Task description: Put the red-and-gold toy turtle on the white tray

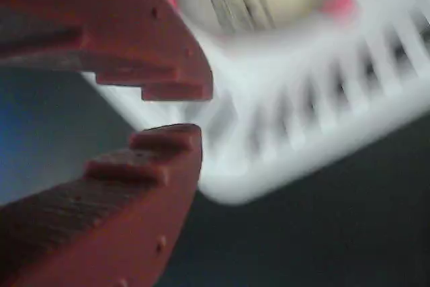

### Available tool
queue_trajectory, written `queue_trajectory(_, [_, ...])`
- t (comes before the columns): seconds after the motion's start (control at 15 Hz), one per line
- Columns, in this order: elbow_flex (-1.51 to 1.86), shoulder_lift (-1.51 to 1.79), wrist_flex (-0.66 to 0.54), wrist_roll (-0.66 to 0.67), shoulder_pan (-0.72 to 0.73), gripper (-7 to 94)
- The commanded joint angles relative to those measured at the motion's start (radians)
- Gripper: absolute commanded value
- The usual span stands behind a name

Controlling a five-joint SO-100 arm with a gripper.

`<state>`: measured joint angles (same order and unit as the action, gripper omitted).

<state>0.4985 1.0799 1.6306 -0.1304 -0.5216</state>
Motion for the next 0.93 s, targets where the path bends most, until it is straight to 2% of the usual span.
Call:
queue_trajectory(0.0, [0.241, 0.324, -0.198, -0.023, 0.069, 0])
queue_trajectory(0.2, [0.758, 0.672, -0.462, -0.02, 0.242, 0])
queue_trajectory(0.53, [1.485, 1.123, -0.703, 0.002, 0.476, 0])
queue_trajectory(0.73, [1.853, 1.387, -0.752, 0.018, 0.543, 0])
queue_trajectory(0.87, [2.045, 1.575, -0.692, 0.015, 0.572, 0])
